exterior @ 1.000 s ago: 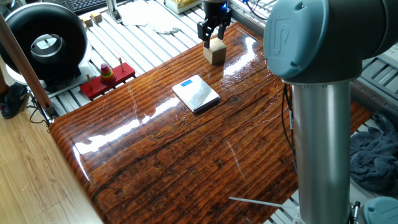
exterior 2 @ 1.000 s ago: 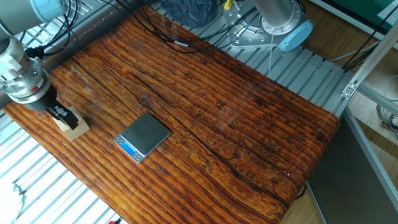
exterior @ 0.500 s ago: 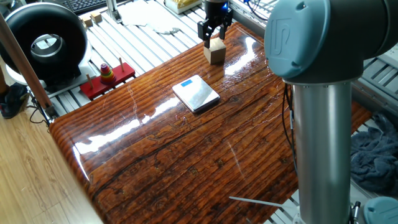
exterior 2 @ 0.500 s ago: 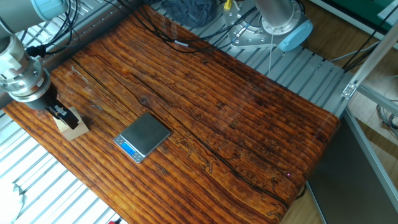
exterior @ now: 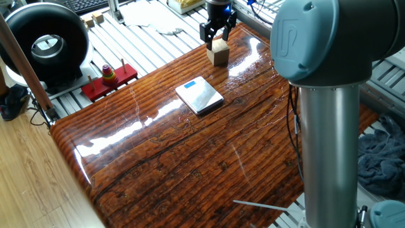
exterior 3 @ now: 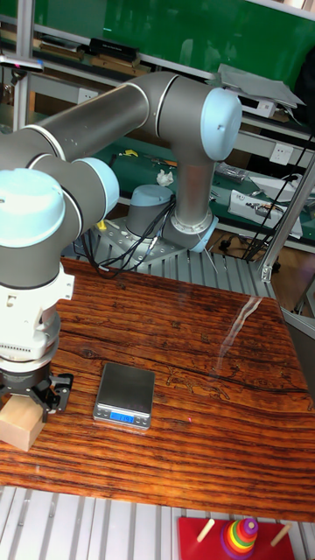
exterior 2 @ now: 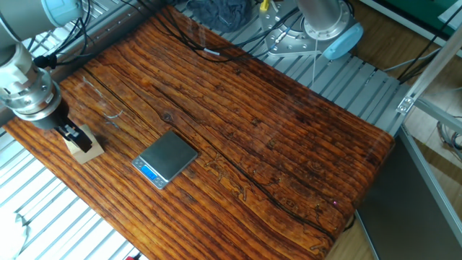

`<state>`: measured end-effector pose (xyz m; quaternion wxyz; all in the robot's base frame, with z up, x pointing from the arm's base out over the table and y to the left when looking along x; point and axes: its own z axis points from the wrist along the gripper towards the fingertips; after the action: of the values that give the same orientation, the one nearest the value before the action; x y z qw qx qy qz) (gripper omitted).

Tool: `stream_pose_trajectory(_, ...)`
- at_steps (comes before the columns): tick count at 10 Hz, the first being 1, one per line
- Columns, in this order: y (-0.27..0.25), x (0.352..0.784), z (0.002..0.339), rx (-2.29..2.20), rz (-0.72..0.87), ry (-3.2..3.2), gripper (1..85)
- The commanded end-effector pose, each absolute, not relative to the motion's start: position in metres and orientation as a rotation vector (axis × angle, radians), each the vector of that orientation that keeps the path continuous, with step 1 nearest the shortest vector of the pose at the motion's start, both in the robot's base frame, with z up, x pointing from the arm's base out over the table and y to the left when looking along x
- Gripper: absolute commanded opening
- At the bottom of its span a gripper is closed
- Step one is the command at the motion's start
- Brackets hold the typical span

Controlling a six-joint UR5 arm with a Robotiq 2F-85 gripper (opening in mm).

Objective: Place the block on the scale

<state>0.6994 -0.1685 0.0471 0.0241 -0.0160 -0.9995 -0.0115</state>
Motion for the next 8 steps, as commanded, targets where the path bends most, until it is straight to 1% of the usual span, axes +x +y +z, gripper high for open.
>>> stream_pose_trajectory(1,-0.1708,0.6995,0.0489,-0.141,-0.029,-3.095,67.7)
stream_pose_trajectory(8,-0.1702,0.6982,0.0509,-0.153,-0.027,-3.093,67.0)
